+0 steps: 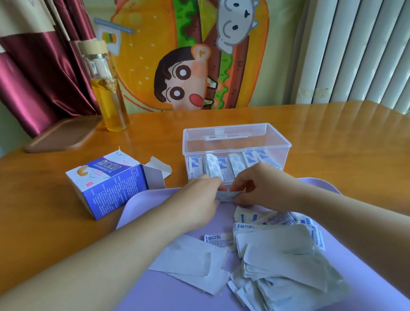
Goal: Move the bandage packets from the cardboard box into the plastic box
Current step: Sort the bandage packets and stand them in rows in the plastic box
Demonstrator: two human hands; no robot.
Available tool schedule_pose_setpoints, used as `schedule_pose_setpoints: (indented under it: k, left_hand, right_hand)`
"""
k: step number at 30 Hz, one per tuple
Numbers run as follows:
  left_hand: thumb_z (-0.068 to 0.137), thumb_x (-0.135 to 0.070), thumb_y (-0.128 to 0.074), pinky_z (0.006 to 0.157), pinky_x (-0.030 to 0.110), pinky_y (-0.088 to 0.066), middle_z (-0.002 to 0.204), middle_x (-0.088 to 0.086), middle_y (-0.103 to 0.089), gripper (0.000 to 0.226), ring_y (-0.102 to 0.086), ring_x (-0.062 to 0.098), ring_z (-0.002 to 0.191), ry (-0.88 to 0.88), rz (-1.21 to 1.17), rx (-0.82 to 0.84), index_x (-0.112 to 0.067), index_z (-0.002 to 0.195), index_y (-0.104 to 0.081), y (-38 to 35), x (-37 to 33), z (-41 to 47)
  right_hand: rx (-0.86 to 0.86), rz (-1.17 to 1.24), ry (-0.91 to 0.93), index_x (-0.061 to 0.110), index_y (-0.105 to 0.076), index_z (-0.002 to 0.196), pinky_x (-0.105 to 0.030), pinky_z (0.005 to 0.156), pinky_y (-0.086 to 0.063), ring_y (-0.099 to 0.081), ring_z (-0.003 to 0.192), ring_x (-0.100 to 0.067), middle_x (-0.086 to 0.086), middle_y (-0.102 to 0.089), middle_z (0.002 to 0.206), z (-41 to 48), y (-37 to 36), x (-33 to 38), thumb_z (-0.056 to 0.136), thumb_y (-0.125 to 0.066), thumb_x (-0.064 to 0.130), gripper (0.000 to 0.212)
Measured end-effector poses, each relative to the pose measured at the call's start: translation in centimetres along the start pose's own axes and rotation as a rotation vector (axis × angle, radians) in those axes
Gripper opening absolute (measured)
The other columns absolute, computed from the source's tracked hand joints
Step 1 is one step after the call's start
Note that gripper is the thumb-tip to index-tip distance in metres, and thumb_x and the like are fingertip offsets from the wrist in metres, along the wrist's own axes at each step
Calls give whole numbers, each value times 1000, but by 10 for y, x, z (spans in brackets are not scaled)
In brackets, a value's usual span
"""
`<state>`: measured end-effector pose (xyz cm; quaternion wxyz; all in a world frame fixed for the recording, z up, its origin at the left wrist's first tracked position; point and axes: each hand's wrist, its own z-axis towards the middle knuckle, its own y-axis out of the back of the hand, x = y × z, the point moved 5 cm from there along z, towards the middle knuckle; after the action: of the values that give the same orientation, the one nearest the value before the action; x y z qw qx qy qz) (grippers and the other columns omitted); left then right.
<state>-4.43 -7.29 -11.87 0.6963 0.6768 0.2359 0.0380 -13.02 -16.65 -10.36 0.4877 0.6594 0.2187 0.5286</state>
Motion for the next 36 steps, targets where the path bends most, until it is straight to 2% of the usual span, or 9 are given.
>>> schedule_pose_setpoints:
  k: [4,7,12,16,18,22,28,33,36]
  left_hand:
    - [99,-13,-34,72,33,-39,104,8,-54,8,-53,26,99,-20,31,22,-15,96,-41,12,-15,-13]
    - [101,-25,-31,76,45,-50,99,8,-61,13,-60,27,89,7,-82,-51,-17,103,-41,50,-29,-20]
    - [99,-19,-36,74,53,-55,88,12,-59,18,-63,35,77,-29,-421,-317,-17,117,-41,121,-39,14]
    - [99,-9,-36,73,41,-55,85,9,-54,18,-57,21,66,-19,-727,-235,-10,116,-43,127,-42,54]
    - [101,-9,-36,75,37,-54,87,11,-57,14,-61,23,73,24,-784,-102,-8,106,-49,115,-41,70]
    - [100,-11,-41,90,42,-52,106,18,-65,20,-65,30,94,179,-623,136,-2,106,-57,86,-25,94]
    - [98,-11,-39,87,38,-55,129,12,-54,29,-68,27,97,278,-625,281,-13,127,-46,56,-12,107]
    - [98,-10,-35,78,31,-55,121,12,-57,15,-68,25,97,299,-635,318,-17,106,-45,48,-8,107]
    - [97,-9,-37,81,34,-55,96,4,-60,23,-67,29,100,295,-608,310,-24,83,-48,45,-8,107]
  right_hand:
    - [-84,-23,120,23,-70,86,-6,50,-36,-51,54,4,20,-55,53,-7,26,19,85,-66,17,8]
    - [-186,51,228,23,-65,81,-6,46,-36,-50,47,6,35,-53,51,-10,68,42,86,-65,16,8]
    - [-364,462,244,10,-65,87,-19,60,-54,-59,56,-6,-3,-66,71,19,124,54,87,-63,5,6]
    - [-453,521,193,15,-62,88,-25,66,-58,-63,57,-11,-6,-65,70,52,144,42,87,-60,2,13]
    - [-402,365,115,14,-63,93,-27,65,-58,-61,52,-9,-8,-67,69,70,141,28,86,-61,2,14]
    - [-86,109,-82,17,-59,110,-31,72,-56,-61,64,-20,-21,-71,87,101,109,-10,83,-62,0,32]
    - [131,32,-123,6,-57,110,-14,45,-48,-58,45,-9,-9,-62,68,115,70,-21,89,-56,-1,22]
    - [205,-10,-119,14,-53,107,-13,46,-47,-57,45,-5,-4,-59,68,120,57,-25,89,-59,2,23]
    - [217,-123,-107,14,-56,111,-13,47,-45,-53,36,0,-1,-59,67,120,51,-25,88,-61,7,24]
